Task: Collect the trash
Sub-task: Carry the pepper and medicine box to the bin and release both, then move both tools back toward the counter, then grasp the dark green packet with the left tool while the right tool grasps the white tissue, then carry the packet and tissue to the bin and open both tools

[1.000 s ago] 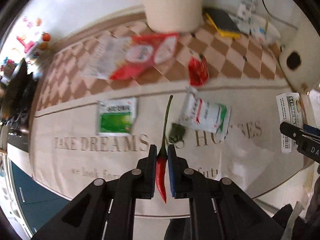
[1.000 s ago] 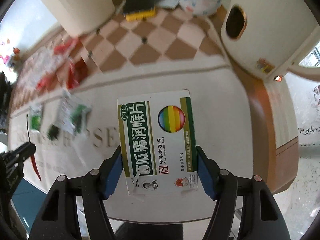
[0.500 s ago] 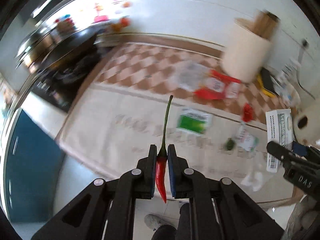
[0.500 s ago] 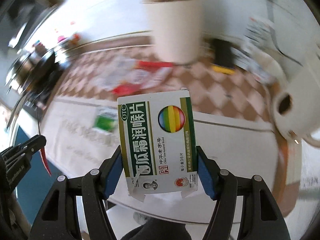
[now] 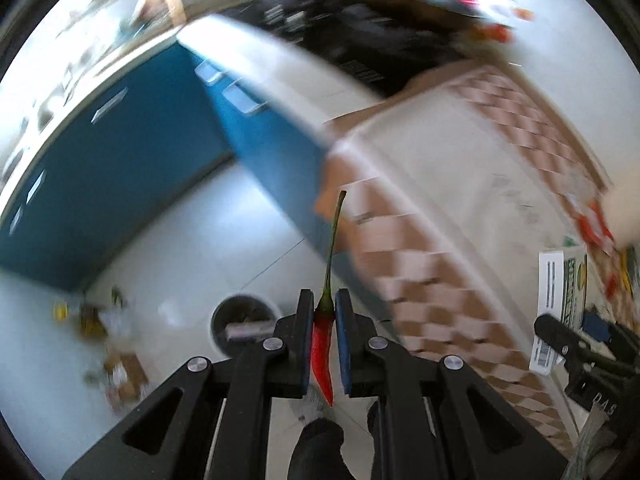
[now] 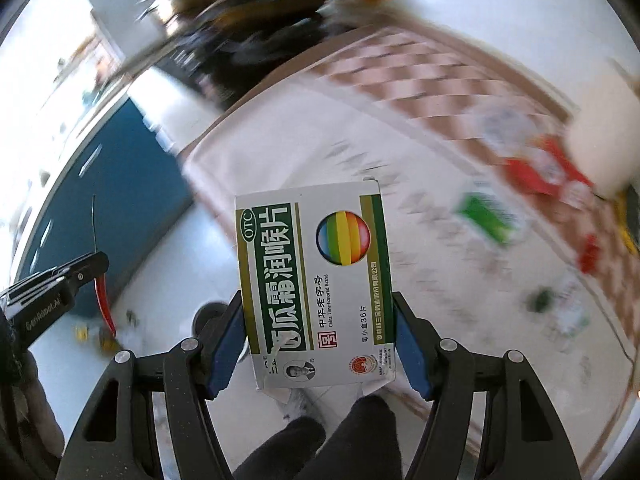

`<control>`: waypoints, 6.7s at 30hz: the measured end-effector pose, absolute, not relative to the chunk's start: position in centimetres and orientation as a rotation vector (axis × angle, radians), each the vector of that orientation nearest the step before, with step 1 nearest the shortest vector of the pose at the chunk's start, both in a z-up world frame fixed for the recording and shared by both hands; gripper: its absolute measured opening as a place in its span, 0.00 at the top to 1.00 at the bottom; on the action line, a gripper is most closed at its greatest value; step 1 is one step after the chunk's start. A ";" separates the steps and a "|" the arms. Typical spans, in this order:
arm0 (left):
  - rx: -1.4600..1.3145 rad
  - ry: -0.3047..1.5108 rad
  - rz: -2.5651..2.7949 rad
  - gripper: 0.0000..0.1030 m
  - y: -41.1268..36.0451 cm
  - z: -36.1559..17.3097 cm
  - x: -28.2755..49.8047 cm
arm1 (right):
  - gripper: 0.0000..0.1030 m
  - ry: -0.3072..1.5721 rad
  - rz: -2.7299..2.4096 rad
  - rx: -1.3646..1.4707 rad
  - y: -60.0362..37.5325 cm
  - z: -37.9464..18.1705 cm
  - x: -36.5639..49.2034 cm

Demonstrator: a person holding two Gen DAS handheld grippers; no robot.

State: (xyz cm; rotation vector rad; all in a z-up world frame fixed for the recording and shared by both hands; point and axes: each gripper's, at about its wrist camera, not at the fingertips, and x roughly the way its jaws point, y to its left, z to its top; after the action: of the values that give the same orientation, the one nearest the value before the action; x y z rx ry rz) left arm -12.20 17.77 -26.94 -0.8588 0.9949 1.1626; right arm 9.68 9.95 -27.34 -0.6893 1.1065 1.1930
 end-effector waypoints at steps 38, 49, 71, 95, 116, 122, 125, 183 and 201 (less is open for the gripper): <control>-1.647 1.028 1.178 0.35 21.5 -75.4 -40.5 | 0.30 1.502 1.404 -1.288 23.0 -86.2 -24.2; -1.467 1.089 1.412 0.00 19.8 -72.6 -42.7 | 0.00 1.399 1.351 -1.363 22.1 -85.6 -23.9; -1.356 1.097 1.512 0.00 13.5 -57.3 -40.8 | 0.00 1.218 1.389 -1.327 20.2 -67.4 -22.5; -1.167 0.963 1.580 0.00 4.5 -30.2 -36.3 | 0.00 1.146 1.576 -1.136 12.2 -32.3 -18.6; -0.546 0.948 1.326 0.00 12.1 -17.9 -6.9 | 0.00 1.333 1.243 -0.443 4.6 -19.4 13.9; -0.458 1.080 1.073 0.00 10.5 -21.2 7.1 | 0.00 1.409 0.820 -0.358 -4.0 -24.4 28.4; -0.403 1.171 0.933 0.00 8.9 -23.5 13.5 | 0.00 1.463 0.680 -0.325 -8.0 -27.9 32.3; -0.975 1.047 1.251 0.82 19.9 -32.7 -17.7 | 0.83 1.387 1.396 -0.708 13.5 -33.5 4.7; -1.602 1.015 1.202 0.82 22.2 -75.0 -37.8 | 0.83 1.574 1.395 -1.129 21.8 -78.4 -19.7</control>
State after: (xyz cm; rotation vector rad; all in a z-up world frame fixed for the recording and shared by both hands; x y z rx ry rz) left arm -37.78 22.21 -75.00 -1.6021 1.0152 1.2023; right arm -19.71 21.78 -78.36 -1.1286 1.5744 1.3950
